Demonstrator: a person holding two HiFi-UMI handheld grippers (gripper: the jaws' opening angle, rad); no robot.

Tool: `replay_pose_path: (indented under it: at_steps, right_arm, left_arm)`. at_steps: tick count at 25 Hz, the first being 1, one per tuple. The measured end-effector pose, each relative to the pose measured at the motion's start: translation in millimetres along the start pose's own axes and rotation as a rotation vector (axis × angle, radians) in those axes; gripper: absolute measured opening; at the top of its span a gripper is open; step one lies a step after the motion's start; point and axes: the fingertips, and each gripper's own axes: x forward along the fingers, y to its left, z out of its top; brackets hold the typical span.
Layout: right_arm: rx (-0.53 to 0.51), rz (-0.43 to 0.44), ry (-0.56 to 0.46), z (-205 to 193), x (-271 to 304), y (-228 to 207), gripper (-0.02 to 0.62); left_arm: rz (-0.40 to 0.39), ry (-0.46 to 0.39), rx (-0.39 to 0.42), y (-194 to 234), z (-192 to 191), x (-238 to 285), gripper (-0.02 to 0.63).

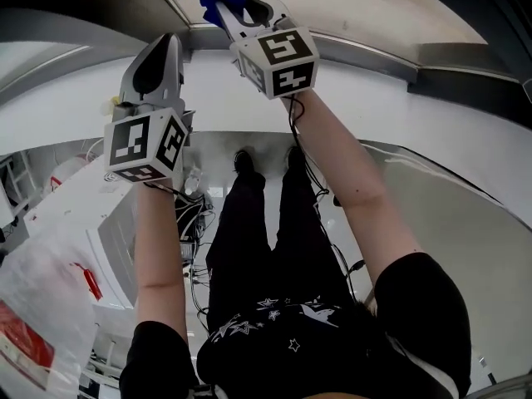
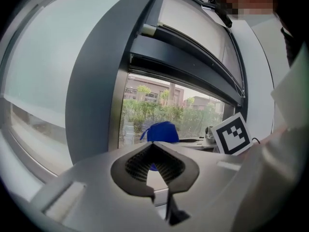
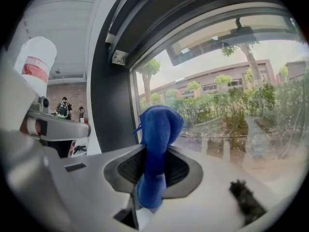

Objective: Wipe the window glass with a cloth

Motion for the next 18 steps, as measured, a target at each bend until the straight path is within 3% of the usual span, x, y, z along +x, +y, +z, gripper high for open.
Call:
replay_pose_path:
  at_steps: [3, 7, 18]
  right_arm:
    - [0.054, -0.055, 0.002, -12, -25, -23, 0.089]
    - [0.083, -0.118, -0.008, -18, -67, -61, 0.089]
    - [0.141, -0.275, -0.027, -47, -205, -189, 0.089]
  left_arm:
    - [-0.025, 0.020, 0.018, -15, -4, 9, 0.009]
    - [-0.064, 0.033, -0.024, -54, -7, 28, 0.009]
    - [-0.224, 0.091, 0.012, -228, -19, 88, 0.009]
